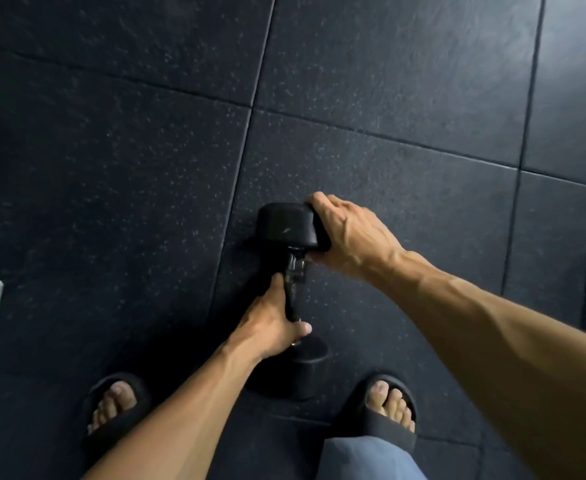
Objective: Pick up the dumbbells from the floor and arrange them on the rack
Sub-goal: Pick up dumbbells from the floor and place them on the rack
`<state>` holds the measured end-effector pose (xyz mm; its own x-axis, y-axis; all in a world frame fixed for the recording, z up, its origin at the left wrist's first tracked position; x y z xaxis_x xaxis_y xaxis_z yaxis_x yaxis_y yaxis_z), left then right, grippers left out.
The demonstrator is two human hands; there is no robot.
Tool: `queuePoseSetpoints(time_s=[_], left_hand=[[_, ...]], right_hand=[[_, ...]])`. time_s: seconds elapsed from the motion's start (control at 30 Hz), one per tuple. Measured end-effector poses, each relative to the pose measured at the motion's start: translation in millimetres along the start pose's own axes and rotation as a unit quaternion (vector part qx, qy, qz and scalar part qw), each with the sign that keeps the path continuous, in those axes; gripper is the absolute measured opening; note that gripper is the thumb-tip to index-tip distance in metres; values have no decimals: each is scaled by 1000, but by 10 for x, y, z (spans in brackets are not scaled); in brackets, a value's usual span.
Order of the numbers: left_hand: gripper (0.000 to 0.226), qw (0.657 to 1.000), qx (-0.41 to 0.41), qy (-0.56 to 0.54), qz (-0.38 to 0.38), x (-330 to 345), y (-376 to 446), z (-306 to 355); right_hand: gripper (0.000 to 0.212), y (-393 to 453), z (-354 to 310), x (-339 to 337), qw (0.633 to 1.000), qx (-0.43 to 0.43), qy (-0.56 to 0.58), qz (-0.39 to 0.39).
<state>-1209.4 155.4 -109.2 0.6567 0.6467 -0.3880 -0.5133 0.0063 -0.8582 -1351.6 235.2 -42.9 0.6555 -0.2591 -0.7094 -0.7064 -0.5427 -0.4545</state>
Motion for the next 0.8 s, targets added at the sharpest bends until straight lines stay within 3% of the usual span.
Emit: queuePoseSetpoints(time_s=[0.43,0.8], left_hand=[[57,999,1,-5,39,-269,-556,218],[47,995,68,-26,73,-1601,-2600,1297]], right_hand=[[52,-372,-233,-495,997,-15,64,47],[53,-1325,-1631,-2662,995,-51,24,81]])
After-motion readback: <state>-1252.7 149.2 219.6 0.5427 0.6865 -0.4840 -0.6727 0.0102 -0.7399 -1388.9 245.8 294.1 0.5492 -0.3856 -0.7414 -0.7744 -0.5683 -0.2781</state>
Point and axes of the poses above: each hand's wrist, its own y-axis towards the middle knuckle, its own x-axis out of the palm, z = x × y, the point moved 9 cm from there along y, towards the middle knuckle, and after that the axes turned 13 degrees about y, right-handed, at the moved point
